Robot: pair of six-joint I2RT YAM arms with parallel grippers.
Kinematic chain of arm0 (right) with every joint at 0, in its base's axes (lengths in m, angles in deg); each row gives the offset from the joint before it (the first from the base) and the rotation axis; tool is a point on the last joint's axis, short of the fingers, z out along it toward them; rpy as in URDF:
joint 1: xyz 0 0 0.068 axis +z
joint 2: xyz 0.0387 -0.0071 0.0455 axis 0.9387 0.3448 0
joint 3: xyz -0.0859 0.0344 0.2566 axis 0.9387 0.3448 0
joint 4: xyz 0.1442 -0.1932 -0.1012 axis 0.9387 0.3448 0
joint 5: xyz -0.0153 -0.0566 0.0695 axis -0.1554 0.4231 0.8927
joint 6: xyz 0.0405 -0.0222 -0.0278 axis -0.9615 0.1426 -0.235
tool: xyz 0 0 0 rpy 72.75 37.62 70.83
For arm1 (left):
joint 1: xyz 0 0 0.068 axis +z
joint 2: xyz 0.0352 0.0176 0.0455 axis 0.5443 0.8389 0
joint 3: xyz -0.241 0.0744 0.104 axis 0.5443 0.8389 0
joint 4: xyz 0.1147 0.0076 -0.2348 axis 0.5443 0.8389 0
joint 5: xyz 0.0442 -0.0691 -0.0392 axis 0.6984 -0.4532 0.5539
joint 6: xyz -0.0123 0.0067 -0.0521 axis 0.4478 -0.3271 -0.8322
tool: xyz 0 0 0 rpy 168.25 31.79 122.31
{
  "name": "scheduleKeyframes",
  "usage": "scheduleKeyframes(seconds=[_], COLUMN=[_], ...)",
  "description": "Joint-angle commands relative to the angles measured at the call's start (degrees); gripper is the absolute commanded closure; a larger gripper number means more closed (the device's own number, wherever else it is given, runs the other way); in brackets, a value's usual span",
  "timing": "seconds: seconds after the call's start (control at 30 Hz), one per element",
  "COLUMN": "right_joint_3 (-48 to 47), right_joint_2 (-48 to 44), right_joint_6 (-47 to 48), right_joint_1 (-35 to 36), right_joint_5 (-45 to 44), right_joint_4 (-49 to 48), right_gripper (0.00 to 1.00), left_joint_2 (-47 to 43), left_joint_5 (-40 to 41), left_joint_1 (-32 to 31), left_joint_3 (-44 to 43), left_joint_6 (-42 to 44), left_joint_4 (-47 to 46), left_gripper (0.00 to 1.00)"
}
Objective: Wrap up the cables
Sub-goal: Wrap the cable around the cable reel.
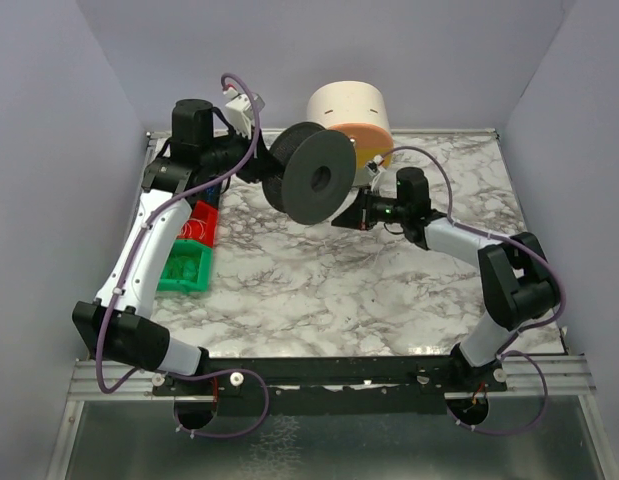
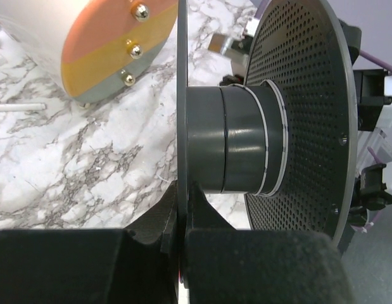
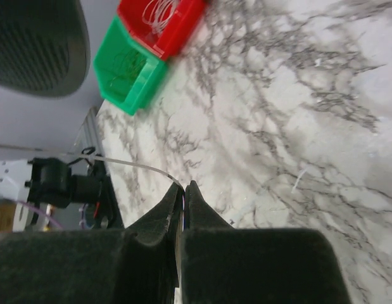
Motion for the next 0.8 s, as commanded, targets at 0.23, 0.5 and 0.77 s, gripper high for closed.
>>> scheduleKeyframes(seconds=[0.23,0.5,0.77], right_joint_3=[-7.6,-10.4,-2.5], right_joint_2=[-1.0,0.5,-4.0], right_joint_6=[1.6,12.2,-4.7], right_joint_1=[-3.5,-4.2,-7.1], right_joint_5=[-8.0,15.9,19.7], right_joint_4=[1.4,14.4,-5.4], right_gripper=[0.99,0.99,1.0], left_joint_2=[-4.9,-4.3,-3.5], left_joint_5=[0.3,10.3,12.5], left_joint_1=[-0.4,-0.4,-0.6], left_joint_3=[1.5,-1.1,-0.5], left_joint_6=[4.2,5.9,8.3], left_joint_4=[-0.9,0.2,1.1], left_gripper=[1.0,1.0,1.0])
